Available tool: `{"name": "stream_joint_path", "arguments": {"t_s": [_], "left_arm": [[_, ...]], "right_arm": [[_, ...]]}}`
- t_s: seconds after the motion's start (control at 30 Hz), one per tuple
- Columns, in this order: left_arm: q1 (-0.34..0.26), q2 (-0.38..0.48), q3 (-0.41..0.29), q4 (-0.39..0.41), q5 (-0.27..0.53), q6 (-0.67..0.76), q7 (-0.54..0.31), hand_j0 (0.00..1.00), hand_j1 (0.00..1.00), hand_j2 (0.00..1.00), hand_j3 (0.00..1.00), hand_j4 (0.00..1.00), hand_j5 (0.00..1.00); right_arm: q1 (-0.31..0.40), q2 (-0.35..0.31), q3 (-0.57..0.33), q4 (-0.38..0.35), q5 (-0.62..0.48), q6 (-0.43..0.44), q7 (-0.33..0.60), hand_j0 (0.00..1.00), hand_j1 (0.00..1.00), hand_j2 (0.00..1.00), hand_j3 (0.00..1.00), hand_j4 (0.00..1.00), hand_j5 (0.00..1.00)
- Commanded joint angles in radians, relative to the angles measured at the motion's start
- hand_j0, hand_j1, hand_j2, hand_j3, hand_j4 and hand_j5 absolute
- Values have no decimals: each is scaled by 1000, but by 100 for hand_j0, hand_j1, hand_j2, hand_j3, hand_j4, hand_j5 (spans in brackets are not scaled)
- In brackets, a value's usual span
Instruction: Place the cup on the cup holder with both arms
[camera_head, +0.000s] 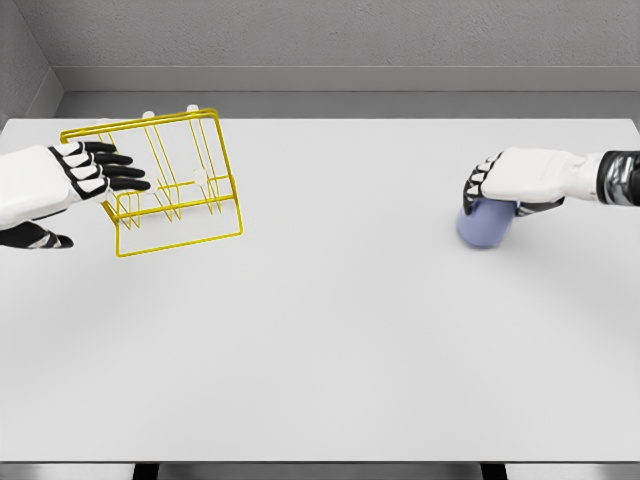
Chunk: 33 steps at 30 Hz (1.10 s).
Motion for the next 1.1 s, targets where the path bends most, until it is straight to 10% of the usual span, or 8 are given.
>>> {"name": "stream_joint_path", "arguments": {"t_s": [0.0,1.07], "left_arm": [[0,0,0,-1,6,1,1,100,100,100,100,100,100],[11,-7,-3,1,8,1,-19,100,100,100,100,100,100]], "right_arm": [[0,-20,-9,-36,-8,2,0,60,60,60,60,60,60],[61,-48,-123,-200,-8,2,41,57,57,57,57,57,57]]}}
